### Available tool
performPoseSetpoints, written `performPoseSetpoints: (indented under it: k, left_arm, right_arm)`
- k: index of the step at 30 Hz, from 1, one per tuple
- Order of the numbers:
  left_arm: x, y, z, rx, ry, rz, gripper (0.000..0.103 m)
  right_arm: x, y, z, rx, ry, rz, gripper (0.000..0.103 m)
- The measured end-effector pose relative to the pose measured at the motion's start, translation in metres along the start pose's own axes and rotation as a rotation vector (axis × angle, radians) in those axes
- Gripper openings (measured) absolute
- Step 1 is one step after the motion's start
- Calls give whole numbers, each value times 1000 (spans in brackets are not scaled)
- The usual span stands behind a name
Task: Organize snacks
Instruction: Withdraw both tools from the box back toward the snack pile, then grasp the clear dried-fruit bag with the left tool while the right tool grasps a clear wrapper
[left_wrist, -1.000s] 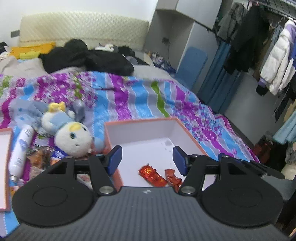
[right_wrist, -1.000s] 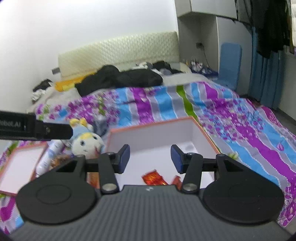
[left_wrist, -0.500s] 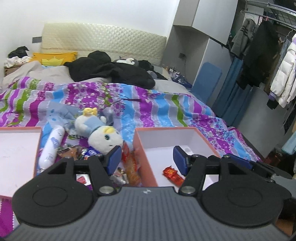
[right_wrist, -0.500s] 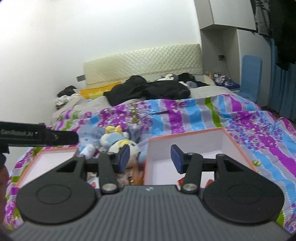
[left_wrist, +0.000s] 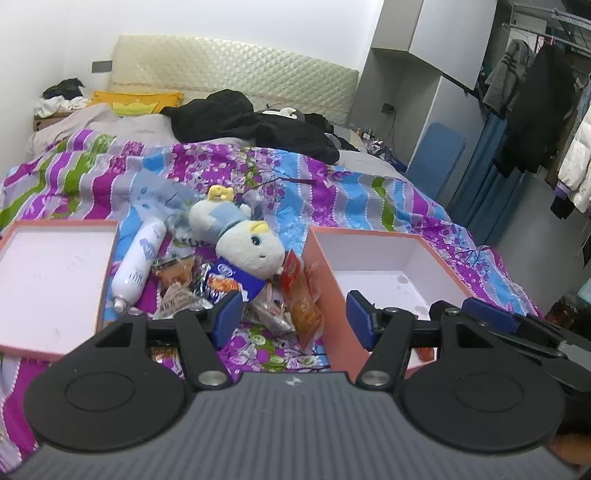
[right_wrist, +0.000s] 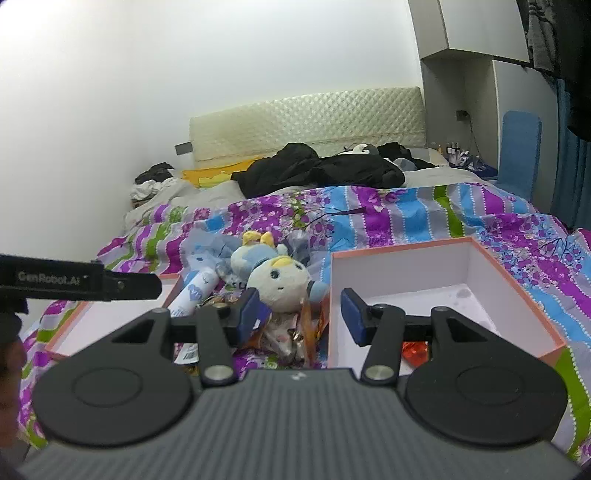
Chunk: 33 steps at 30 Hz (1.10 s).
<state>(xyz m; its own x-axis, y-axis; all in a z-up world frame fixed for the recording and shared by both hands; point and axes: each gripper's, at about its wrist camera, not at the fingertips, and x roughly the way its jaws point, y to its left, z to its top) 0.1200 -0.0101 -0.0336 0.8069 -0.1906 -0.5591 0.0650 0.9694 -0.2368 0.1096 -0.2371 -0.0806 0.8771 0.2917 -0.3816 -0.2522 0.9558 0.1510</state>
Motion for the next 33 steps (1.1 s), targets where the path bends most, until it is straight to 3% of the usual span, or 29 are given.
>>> performPoseSetpoints:
  k: [19, 25, 33]
  left_arm:
    - [8, 65, -76, -71, 93, 68, 74]
    - [36, 98, -86, -148, 122, 94, 77]
    - [102, 143, -65, -211, 147, 97, 80]
  right_arm:
    - [11, 48, -69, -47, 112, 59, 51]
    - [39, 58, -81, -105, 172, 70, 51]
    - [103, 70, -80, -211, 222, 43, 51]
